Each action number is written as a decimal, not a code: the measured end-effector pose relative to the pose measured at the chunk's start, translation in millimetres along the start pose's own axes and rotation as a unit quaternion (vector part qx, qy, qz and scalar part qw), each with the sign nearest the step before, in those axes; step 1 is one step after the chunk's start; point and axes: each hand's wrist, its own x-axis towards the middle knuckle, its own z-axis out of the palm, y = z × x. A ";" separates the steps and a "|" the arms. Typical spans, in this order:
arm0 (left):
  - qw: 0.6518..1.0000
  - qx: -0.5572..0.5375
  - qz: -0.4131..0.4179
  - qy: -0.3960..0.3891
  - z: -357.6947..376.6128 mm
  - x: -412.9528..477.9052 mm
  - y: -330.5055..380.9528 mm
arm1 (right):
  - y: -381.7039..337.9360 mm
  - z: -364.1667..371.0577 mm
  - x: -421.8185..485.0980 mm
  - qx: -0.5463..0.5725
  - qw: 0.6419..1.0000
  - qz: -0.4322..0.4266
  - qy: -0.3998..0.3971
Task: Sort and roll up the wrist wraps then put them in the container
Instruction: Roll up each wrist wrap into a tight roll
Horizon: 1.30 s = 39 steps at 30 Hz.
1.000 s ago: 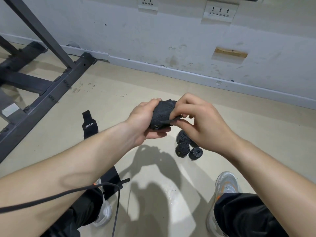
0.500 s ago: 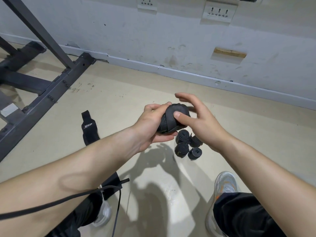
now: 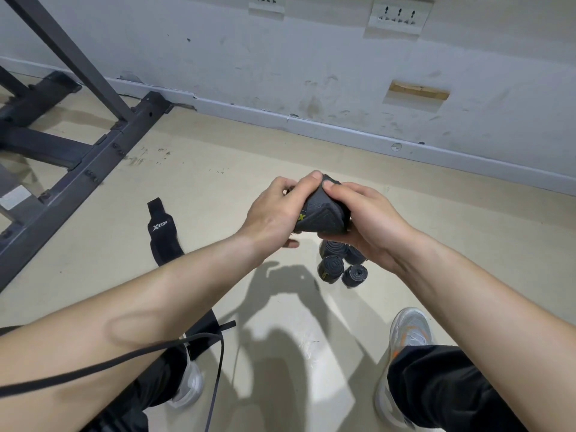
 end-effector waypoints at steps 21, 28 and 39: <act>0.991 -0.065 0.045 0.109 15.8 16.9 -23.7 | 23.2 40.5 17.4 -0.154 0.967 -0.033 0.199; 0.991 -0.071 0.029 0.109 7.7 14.2 -30.0 | 22.2 45.8 18.1 -0.121 0.983 0.048 0.132; 0.994 0.060 -0.057 -0.067 -2.0 27.1 -59.7 | 54.3 24.1 20.8 -0.045 0.981 0.137 0.134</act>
